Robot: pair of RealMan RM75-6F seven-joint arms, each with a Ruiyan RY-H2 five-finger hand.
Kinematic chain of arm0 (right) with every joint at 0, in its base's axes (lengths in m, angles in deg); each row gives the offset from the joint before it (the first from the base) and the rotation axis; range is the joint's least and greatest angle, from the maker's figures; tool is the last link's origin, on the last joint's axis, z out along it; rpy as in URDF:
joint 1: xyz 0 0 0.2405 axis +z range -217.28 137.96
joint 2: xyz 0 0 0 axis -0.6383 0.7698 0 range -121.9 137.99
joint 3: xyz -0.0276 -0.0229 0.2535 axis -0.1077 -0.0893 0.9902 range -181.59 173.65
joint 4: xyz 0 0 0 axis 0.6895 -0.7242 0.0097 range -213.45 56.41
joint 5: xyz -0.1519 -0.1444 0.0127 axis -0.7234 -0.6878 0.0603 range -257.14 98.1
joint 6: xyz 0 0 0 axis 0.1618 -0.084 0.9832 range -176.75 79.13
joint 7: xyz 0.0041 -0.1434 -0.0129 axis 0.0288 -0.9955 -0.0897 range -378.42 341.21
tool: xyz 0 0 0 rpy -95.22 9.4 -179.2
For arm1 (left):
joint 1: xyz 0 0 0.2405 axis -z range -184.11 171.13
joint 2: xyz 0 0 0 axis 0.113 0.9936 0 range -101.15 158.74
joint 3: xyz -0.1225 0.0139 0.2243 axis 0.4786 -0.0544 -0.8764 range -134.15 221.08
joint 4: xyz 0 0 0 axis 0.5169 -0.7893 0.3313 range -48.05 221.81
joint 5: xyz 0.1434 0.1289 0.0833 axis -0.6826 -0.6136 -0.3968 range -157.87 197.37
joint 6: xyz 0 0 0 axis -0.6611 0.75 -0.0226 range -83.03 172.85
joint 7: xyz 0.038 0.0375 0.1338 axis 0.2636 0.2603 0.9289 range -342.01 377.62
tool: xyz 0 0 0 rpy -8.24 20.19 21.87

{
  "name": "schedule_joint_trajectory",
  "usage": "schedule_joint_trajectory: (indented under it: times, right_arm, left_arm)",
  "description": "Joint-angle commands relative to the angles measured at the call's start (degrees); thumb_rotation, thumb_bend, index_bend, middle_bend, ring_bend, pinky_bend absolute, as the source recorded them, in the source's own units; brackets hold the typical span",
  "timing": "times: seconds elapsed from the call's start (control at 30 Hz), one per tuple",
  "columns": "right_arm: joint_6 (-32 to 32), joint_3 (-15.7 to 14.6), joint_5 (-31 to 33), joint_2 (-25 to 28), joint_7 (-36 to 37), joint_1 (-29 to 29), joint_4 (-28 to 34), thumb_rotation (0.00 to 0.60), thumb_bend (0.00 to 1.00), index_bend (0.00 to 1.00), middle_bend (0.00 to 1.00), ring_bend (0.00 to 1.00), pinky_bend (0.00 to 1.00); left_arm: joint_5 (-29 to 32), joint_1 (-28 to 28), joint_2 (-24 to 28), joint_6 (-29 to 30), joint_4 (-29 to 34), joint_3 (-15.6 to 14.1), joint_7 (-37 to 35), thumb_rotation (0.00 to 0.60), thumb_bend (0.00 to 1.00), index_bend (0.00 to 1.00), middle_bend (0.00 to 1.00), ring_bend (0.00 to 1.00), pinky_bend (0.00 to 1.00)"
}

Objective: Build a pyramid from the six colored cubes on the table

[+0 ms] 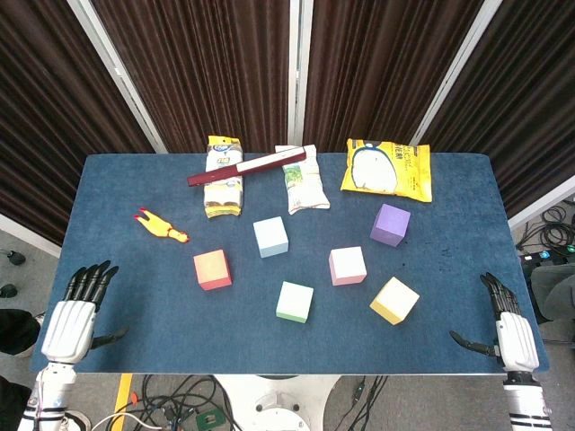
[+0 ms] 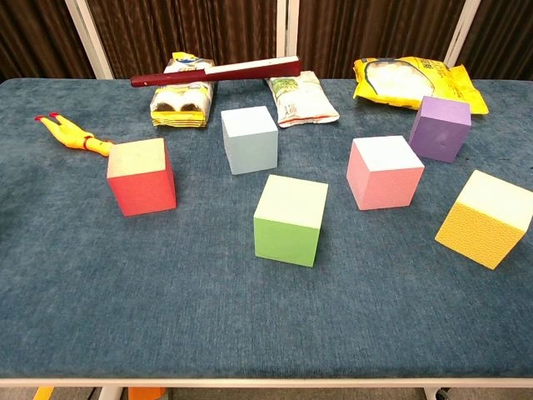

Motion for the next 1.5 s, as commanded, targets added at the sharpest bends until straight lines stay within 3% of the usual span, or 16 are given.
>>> schedule_joint_trajectory:
  times: [0.03,0.43,0.67,0.93,1.17,1.5]
  right_arm:
    - [-0.09,0.04,-0.12,0.1,0.01,0.04,0.16,0.6,0.0,0.0,0.0,0.0,0.0]
    - [-0.7,1.14,-1.41,1.78,-2.12,1.35,4.85,0.6,0.0,0.0,0.0,0.0,0.0]
    - [1.13,2.44,-0.12,4.06,-9.11,3.06,11.81,0.6,0.0,0.0,0.0,0.0,0.0]
    - [3.97,4.27,3.08,2.69,-16.59,5.47,17.81,0.6,0.0,0.0,0.0,0.0,0.0]
    - [10.87,6.99,3.93,2.91,-24.37,12.04,21.26,0.6,0.0,0.0,0.0,0.0,0.0]
    - [26.7,10.18,8.18,3.9,-32.22,24.45,18.02,0.6,0.0,0.0,0.03,0.0,0.0]
  left_arm:
    - [-0.04,0.03,-0.08,-0.05,-0.07,-0.03,0.02,0.6,0.0,0.09,0.03,0.0,0.04]
    - [0.31,0.4,-0.31,-0.75,-0.63,0.11,-0.8,0.6,0.0,0.09,0.03,0.0,0.04]
    - [0.08,-0.21,-0.9,-0.25,-2.3,-0.56,-2.25,0.6,0.0,0.09,0.03,0.0,0.04]
    - [0.18,-0.33,-1.35,-0.09,-4.3,-0.5,-4.47,0.6,0.0,0.09,0.03,0.0,0.04]
    - [0.07,-0.32,-1.45,-0.13,-5.18,-0.6,-5.79,0.6,0.0,0.09,0.03,0.0,0.04]
    - [0.78,-0.2,-1.44,-0.56,-6.28,-0.31,-7.22,0.6,0.0,0.09,0.03,0.0,0.04]
